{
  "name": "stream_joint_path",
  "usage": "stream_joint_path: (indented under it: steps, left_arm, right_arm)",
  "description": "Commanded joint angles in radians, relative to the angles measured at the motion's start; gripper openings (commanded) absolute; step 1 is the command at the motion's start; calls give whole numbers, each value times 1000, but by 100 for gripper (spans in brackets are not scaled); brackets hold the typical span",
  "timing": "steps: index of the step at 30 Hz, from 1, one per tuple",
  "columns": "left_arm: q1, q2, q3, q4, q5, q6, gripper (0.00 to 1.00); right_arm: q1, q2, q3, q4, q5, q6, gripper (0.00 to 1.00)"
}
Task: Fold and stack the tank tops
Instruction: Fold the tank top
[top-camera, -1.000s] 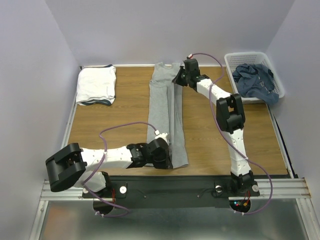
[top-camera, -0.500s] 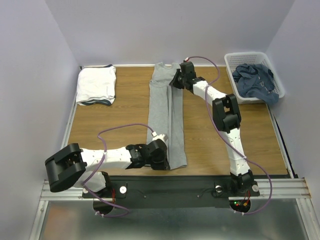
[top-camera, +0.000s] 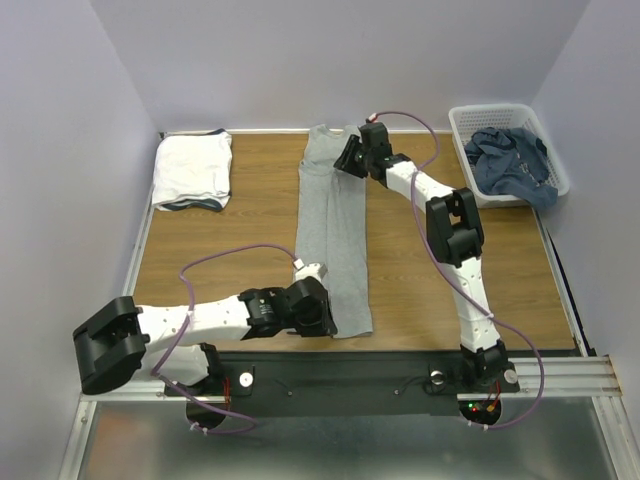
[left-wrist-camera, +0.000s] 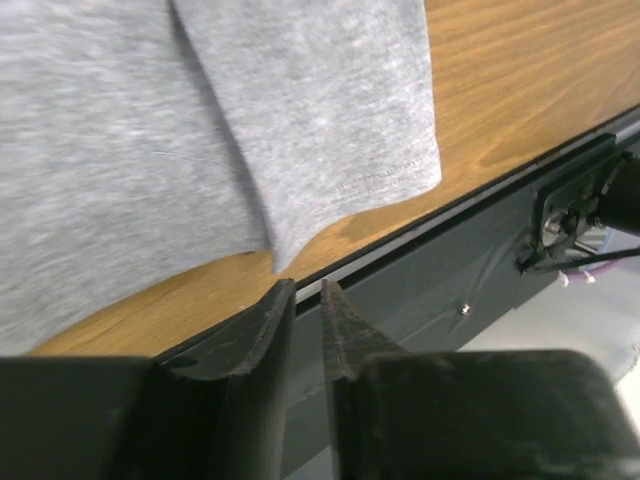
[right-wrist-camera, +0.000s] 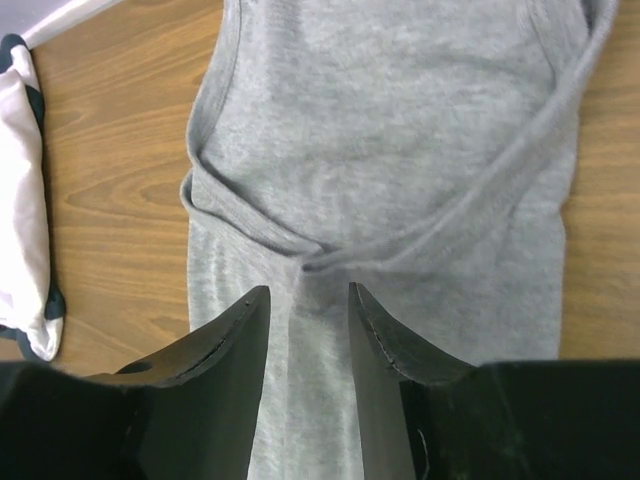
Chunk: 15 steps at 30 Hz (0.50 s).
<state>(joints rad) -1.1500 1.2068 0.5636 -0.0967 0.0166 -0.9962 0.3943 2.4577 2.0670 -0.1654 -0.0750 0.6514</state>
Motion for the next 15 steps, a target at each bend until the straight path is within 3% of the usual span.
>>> stream_joint_path:
  steps: [1, 7, 9, 13, 15]
  left_arm:
    - [-1, -72, 50, -92, -107, -22, 32]
    - [58, -200, 67, -250, -265, -110, 43]
    - [99, -242, 44, -267, -268, -116, 50]
    - [232, -282, -1, -288, -238, -94, 56]
    - [271, -294, -28, -293, -205, -82, 59]
  right_arm:
    - [9, -152, -85, 41, 18, -18, 44]
    - [11, -448, -494, 43, -40, -24, 47]
    - [12, -544, -629, 41, -48, -26, 49]
    - [49, -823, -997, 40, -75, -27, 54]
    - [96, -903, -1094, 30, -86, -10, 56]
